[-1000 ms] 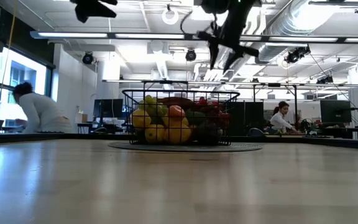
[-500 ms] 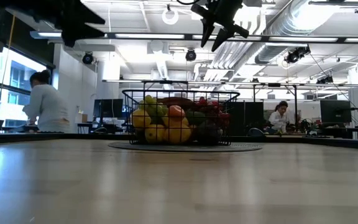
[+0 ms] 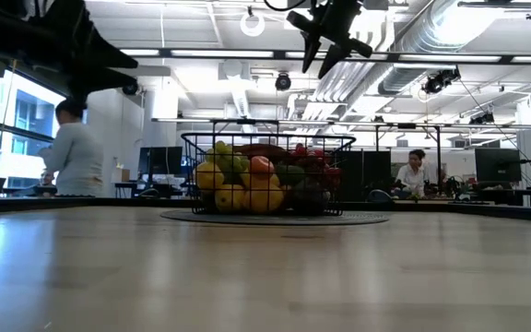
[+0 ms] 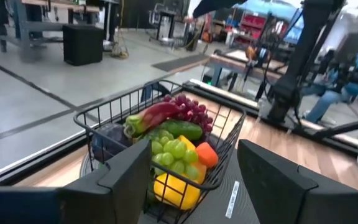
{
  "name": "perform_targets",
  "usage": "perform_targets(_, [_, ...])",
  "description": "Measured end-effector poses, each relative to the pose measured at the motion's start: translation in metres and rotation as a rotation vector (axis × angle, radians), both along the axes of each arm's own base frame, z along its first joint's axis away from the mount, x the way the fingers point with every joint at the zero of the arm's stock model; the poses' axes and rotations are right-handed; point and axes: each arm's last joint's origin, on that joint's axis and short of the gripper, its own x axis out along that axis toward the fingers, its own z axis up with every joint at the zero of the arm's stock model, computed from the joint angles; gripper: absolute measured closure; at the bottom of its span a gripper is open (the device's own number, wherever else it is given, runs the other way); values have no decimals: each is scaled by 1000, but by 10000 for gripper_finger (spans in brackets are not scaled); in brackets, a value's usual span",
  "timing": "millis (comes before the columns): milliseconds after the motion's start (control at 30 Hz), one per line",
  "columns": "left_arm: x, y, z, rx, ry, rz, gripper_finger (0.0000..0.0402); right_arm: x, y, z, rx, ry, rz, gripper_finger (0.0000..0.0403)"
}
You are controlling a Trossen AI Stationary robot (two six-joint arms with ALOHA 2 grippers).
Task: Build produce basket
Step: Return to Home Position
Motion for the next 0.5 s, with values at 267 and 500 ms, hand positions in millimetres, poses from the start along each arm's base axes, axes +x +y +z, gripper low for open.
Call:
perform_targets(267, [-10, -5, -17, -24, -89, 25, 172, -3, -12, 2, -34, -2, 0, 237])
perform_targets(500, [-9, -6, -37, -46, -113, -8, 172, -12, -15, 16, -102, -31, 42, 237])
